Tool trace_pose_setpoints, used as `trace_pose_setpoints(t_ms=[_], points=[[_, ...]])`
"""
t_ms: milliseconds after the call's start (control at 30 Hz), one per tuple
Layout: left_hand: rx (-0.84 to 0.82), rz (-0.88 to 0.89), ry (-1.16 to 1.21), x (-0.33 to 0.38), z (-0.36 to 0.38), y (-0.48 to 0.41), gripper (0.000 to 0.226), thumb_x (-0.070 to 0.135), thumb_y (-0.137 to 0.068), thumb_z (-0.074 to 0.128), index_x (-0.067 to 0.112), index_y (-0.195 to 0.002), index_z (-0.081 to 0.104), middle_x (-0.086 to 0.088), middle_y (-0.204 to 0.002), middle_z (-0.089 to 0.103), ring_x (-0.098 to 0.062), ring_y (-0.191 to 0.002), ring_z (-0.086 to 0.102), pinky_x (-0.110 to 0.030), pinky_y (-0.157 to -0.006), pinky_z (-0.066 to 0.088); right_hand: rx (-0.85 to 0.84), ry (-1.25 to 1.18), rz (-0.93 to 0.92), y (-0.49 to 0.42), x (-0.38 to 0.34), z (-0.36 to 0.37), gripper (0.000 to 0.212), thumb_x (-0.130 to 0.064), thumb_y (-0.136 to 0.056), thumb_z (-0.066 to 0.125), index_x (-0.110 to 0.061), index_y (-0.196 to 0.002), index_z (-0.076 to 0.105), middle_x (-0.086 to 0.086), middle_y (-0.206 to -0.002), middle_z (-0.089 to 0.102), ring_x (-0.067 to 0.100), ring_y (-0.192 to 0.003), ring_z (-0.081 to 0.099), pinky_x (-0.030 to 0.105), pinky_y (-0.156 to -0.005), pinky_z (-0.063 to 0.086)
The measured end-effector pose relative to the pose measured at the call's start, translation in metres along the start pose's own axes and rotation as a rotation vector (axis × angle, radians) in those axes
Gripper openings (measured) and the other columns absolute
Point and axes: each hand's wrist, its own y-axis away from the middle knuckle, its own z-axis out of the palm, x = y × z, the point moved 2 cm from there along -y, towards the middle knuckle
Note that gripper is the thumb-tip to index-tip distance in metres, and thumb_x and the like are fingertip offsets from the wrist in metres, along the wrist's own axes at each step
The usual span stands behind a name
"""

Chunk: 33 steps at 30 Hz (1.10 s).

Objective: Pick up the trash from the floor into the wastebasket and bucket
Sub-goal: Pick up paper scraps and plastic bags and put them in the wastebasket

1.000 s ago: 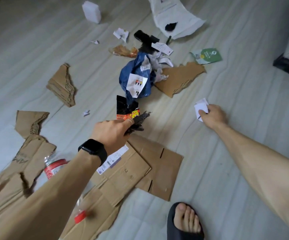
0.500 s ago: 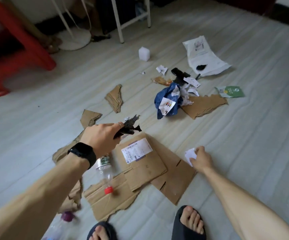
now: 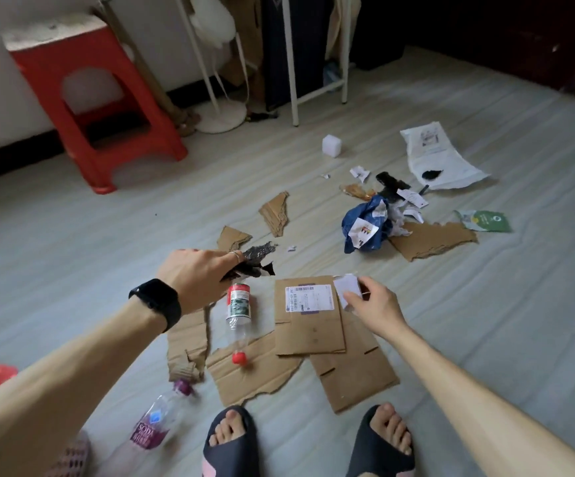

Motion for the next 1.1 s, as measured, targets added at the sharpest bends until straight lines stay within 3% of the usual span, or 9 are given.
trace_pose_setpoints(t_ms=[167, 300, 433, 533, 667, 733, 833, 967, 1100], points=[[0.109, -0.308, -0.008, -0.065, -0.068, 0.081, 0.033, 0.032, -0.09, 0.064, 0.03, -0.123, 0.062, 0.008, -0.109, 0.073, -0.03, -0.084, 0.069, -0.028, -0.055, 0.039, -0.226, 0.11, -0.365, 0.041, -0.16, 0.005, 0.014, -0.038, -0.089, 0.067, -0.03, -0.1, 0.063, -0.016, -0.089, 0.068, 0.001, -0.084, 0.063, 0.018, -0.066, 0.047], [0.19, -0.534, -0.025, -0.121, -0.111, 0.179, 0.031, 0.032, -0.086, 0.067, 0.033, -0.116, 0.062, 0.008, -0.103, 0.074, -0.031, -0.084, 0.069, -0.032, -0.058, 0.045, -0.398, 0.299, -0.606, 0.092, -0.262, 0.036, 0.017, -0.034, -0.083, 0.069, -0.023, -0.096, 0.066, -0.006, -0.091, 0.068, 0.014, -0.085, 0.063, 0.033, -0.074, 0.053], [0.251, -0.715, -0.055, -0.158, -0.133, 0.28, 0.025, 0.031, -0.086, 0.067, 0.03, -0.111, 0.064, 0.004, -0.098, 0.074, -0.033, -0.082, 0.068, -0.034, -0.058, 0.046, -0.532, 0.407, -0.763, 0.147, -0.331, 0.093, 0.012, -0.033, -0.077, 0.069, -0.024, -0.083, 0.063, -0.008, -0.081, 0.067, 0.014, -0.077, 0.063, 0.034, -0.07, 0.053], [0.263, -0.806, -0.077, -0.166, -0.138, 0.344, 0.021, 0.033, -0.088, 0.065, 0.026, -0.108, 0.065, 0.001, -0.092, 0.074, -0.034, -0.078, 0.068, -0.034, -0.055, 0.044, -0.662, 0.367, -0.8, 0.191, -0.359, 0.155, 0.012, -0.028, -0.076, 0.068, -0.02, -0.084, 0.065, -0.004, -0.082, 0.07, 0.014, -0.075, 0.064, 0.034, -0.069, 0.054], [0.293, -0.839, -0.121, -0.171, -0.125, 0.409, 0.016, 0.027, -0.084, 0.07, 0.023, -0.1, 0.067, 0.001, -0.079, 0.073, -0.031, -0.064, 0.067, -0.03, -0.047, 0.042, -0.817, 0.296, -0.751, 0.235, -0.365, 0.254, 0.025, -0.032, -0.067, 0.068, -0.017, -0.087, 0.066, 0.003, -0.083, 0.071, 0.017, -0.069, 0.065, 0.038, -0.062, 0.058], [0.299, -0.826, -0.128, -0.172, -0.116, 0.426, 0.015, 0.026, -0.083, 0.072, 0.024, -0.097, 0.068, 0.002, -0.075, 0.072, -0.029, -0.059, 0.066, -0.03, -0.043, 0.043, -0.873, 0.274, -0.748, 0.246, -0.364, 0.291, 0.033, -0.033, -0.07, 0.075, -0.02, -0.1, 0.07, -0.001, -0.092, 0.073, 0.016, -0.079, 0.069, 0.039, -0.074, 0.06], [0.316, -0.814, -0.138, -0.173, -0.107, 0.439, 0.017, 0.022, -0.081, 0.074, 0.026, -0.096, 0.068, 0.005, -0.074, 0.072, -0.027, -0.056, 0.066, -0.027, -0.039, 0.042, -0.877, 0.249, -0.74, 0.252, -0.372, 0.317, 0.064, -0.039, -0.076, 0.082, -0.019, -0.133, 0.06, -0.001, -0.117, 0.069, 0.011, -0.102, 0.066, 0.031, -0.097, 0.053], [0.27, -0.77, -0.037, -0.169, -0.106, 0.416, 0.022, 0.026, -0.084, 0.067, 0.034, -0.105, 0.069, 0.008, -0.088, 0.073, -0.027, -0.073, 0.068, -0.028, -0.049, 0.043, -0.77, 0.176, -0.72, 0.239, -0.379, 0.284, 0.071, -0.049, -0.078, 0.08, -0.026, -0.139, 0.052, -0.006, -0.122, 0.063, 0.011, -0.103, 0.065, 0.036, -0.094, 0.055], [0.169, -0.672, 0.148, -0.158, -0.109, 0.35, 0.021, 0.034, -0.086, 0.063, 0.038, -0.106, 0.068, 0.008, -0.093, 0.068, -0.025, -0.084, 0.065, -0.032, -0.06, 0.05, -0.644, 0.113, -0.847, 0.224, -0.391, 0.211, 0.079, -0.057, -0.073, 0.081, -0.038, -0.141, 0.047, -0.018, -0.133, 0.048, 0.004, -0.115, 0.055, 0.03, -0.097, 0.048]])
